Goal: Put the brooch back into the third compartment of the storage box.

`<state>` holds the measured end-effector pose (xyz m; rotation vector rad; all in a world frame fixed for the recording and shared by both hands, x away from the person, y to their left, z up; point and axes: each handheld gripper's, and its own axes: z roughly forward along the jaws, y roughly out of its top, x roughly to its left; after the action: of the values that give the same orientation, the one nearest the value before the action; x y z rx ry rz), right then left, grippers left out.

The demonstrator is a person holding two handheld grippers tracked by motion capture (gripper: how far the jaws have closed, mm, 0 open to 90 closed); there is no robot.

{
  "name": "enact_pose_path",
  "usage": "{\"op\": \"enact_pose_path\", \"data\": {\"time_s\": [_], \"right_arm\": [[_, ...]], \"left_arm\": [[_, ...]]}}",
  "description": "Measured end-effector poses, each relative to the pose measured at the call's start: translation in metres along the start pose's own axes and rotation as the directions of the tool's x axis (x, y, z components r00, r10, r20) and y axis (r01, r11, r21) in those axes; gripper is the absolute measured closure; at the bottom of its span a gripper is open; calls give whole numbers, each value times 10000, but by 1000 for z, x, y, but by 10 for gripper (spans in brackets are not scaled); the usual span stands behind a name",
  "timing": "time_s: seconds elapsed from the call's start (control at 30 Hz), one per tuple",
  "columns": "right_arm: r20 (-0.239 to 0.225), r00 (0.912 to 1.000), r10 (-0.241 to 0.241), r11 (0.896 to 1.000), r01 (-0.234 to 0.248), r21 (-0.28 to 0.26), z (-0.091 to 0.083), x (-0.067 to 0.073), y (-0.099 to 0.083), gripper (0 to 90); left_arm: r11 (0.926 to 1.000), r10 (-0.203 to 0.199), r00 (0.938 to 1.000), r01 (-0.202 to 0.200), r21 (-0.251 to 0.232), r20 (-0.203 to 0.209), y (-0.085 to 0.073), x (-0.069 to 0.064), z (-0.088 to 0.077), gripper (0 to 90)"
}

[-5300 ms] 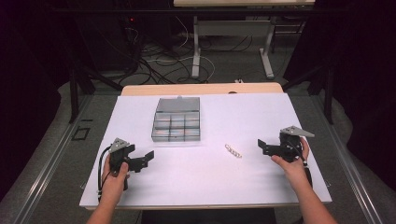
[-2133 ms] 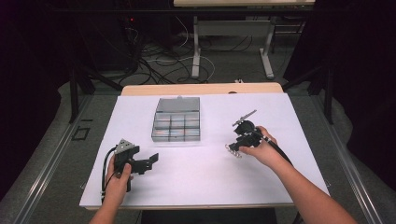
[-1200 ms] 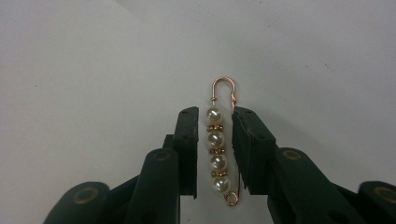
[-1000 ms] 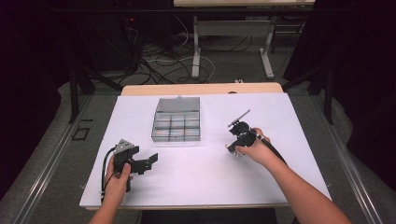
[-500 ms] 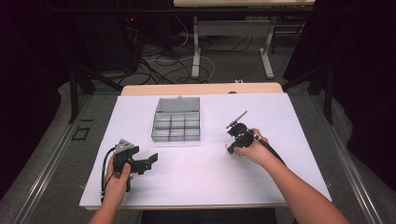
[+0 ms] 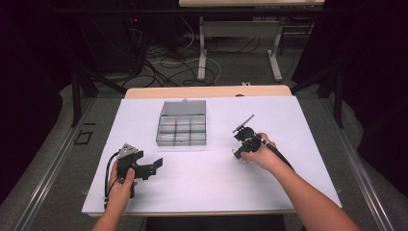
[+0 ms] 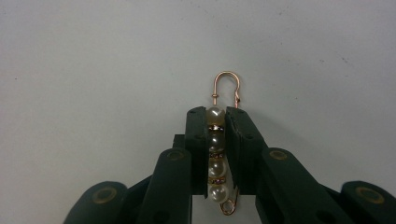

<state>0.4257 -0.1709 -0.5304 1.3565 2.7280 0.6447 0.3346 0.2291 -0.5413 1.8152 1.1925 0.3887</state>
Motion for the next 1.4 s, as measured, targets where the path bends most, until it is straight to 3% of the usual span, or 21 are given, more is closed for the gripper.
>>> {"op": "enact_pose_path", "data": {"time_s": [0.23,0.3,0.57,0.8,0.93,1.0,1.17,1.2,1.27,1.37,1.4], "right_arm": [[-5,10000,0,10000,0,-74,-1,0,0,804],[-5,10000,9,9995,-9,314,-5,0,1,804],[-16,10000,-17,9998,17,-199,-8,-2,0,805],[-1,10000,-69,9998,69,-203,-12,-3,0,805],[-130,9994,322,9986,-327,-419,-13,0,0,805],[-211,9997,112,9983,-124,-565,-15,-2,0,805],[-54,9999,151,9974,-155,-705,-18,1,3,805],[-234,9997,1,9972,-19,-751,-20,2,3,805],[-206,9996,-218,9953,197,-945,-22,4,5,805],[-119,9998,-155,9950,143,-985,-23,7,6,805],[-145,9991,-390,9928,371,-1139,-23,6,8,805]], "left_arm": [[10000,-7,10000,7,5,9,0,0,0,82],[10000,-10,10000,9,7,11,0,0,0,82],[10000,-25,10000,25,23,16,0,0,1,82],[10000,-3,10000,3,16,10,0,0,1,82],[10000,-19,10000,19,20,8,0,0,1,82],[10000,-23,10000,23,20,11,0,0,1,82],[10000,7,10000,-7,13,9,0,0,1,82],[10000,7,10000,-7,11,9,0,0,1,82],[10000,14,10000,-14,12,12,0,0,1,82],[10000,11,10000,-12,5,10,0,0,1,82],[10000,14,10000,-14,5,8,0,0,0,82]]}}
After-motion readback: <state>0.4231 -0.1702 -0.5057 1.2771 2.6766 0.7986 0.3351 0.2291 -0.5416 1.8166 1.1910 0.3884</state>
